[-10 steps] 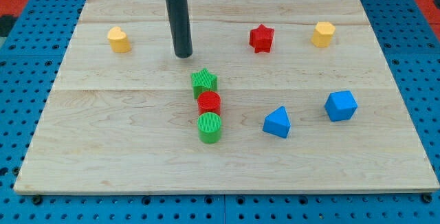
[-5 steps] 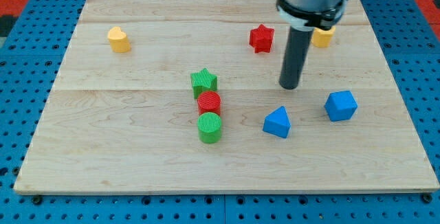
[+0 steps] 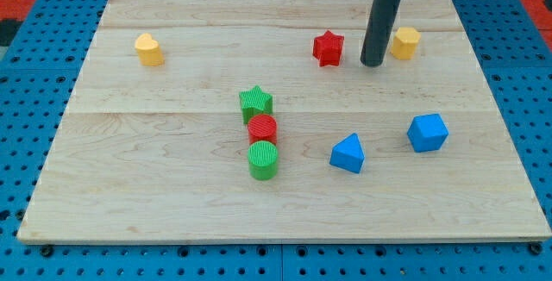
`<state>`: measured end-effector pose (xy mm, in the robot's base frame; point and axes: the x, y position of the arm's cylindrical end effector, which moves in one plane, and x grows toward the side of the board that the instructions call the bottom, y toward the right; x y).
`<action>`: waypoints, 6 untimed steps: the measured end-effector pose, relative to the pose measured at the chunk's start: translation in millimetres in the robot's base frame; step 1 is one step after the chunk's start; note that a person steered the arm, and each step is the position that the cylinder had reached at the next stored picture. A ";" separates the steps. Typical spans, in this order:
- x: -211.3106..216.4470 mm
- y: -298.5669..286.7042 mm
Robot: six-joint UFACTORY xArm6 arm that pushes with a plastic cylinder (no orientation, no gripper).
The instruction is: Place the red star in between the yellow hexagon and yellow heart
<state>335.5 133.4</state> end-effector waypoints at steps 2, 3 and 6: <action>-3.2 -21.4; -3.3 -63.7; -3.3 -100.8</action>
<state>332.2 32.6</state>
